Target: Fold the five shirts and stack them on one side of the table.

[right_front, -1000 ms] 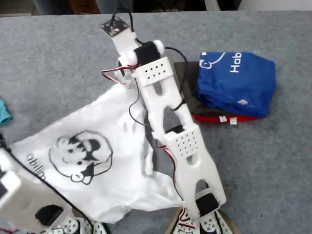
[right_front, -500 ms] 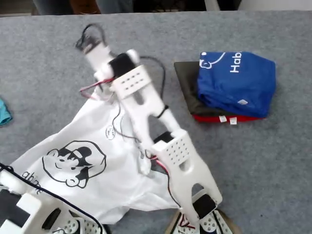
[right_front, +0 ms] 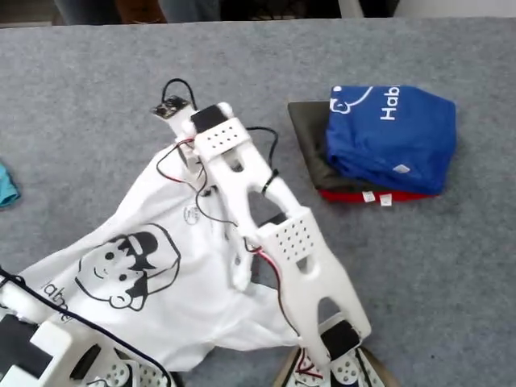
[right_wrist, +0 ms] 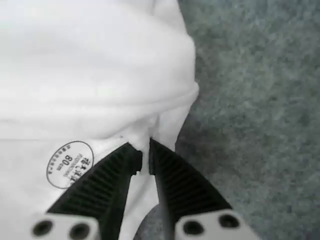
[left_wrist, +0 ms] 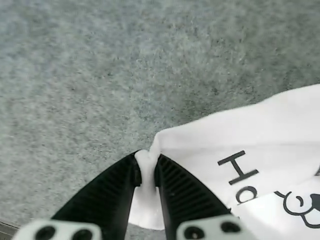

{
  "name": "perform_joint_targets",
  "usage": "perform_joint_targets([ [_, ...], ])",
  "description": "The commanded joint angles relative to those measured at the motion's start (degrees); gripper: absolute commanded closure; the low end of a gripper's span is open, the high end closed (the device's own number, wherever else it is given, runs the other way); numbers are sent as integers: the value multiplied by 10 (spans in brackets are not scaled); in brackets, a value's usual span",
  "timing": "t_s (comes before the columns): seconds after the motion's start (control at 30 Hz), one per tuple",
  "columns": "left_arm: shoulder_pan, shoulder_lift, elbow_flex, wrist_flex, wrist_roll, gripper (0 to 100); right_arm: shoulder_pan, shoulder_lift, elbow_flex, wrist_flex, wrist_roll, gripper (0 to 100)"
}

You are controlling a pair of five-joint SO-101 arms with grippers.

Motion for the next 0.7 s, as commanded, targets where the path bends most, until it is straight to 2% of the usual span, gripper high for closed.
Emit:
perform_joint_targets([
  [0.0, 8, -20, -2, -1, -4, 971, 33, -28, -1, 56, 29, 986],
  [0.13, 24, -23, 0, 4, -4, 971, 73, -109, 81, 55, 20, 986],
  [0.4, 55, -24, -31, 52, -6, 971, 113, -335, 466, 51, 47, 985],
  [0.6, 104, -24, -31, 65, 0, 971, 149, -415, 558, 52, 47, 982],
  [0.67, 117, -24, -30, 67, 11, 971, 149, -418, 570, 53, 45, 944],
])
